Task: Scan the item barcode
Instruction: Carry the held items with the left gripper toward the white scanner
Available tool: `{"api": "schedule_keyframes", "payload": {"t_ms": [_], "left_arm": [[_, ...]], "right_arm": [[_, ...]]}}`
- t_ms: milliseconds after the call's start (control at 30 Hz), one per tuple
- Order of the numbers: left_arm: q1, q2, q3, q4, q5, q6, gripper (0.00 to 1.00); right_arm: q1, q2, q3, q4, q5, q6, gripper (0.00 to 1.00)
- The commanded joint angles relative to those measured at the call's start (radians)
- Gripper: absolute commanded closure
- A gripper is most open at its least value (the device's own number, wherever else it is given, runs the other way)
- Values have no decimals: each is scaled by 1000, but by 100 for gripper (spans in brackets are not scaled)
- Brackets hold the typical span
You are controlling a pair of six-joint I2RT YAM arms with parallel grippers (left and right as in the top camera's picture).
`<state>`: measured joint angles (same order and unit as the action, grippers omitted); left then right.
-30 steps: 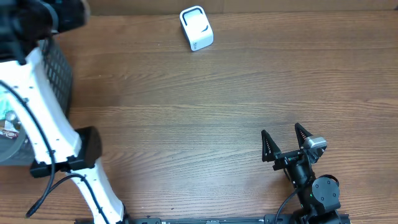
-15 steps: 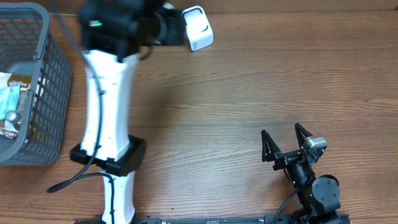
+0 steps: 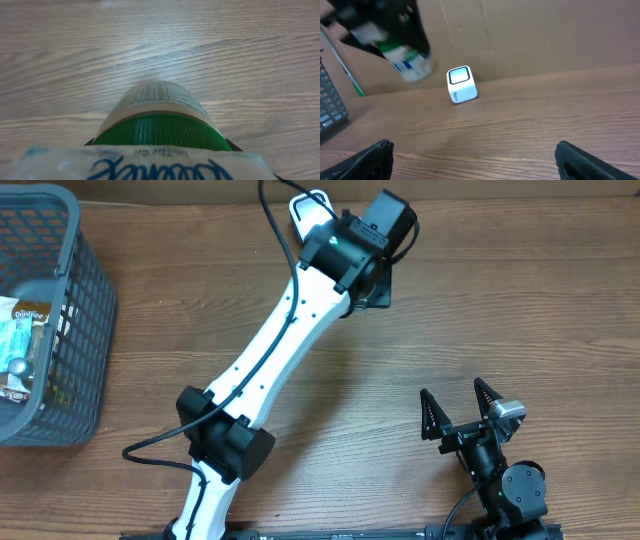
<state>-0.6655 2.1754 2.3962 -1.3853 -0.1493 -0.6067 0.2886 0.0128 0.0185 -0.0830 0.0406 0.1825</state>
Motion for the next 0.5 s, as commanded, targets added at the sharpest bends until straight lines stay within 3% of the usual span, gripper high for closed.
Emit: {"api": "schedule_keyframes", "payload": {"t_ms": [0, 467], "left_arm": [[2, -21, -108, 97, 68, -53, 45], [-42, -21, -454, 397, 94, -114, 45]], "right_arm": [[-4, -10, -10, 2, -1, 0, 0], [-4, -10, -10, 2, -1, 0, 0]]}}
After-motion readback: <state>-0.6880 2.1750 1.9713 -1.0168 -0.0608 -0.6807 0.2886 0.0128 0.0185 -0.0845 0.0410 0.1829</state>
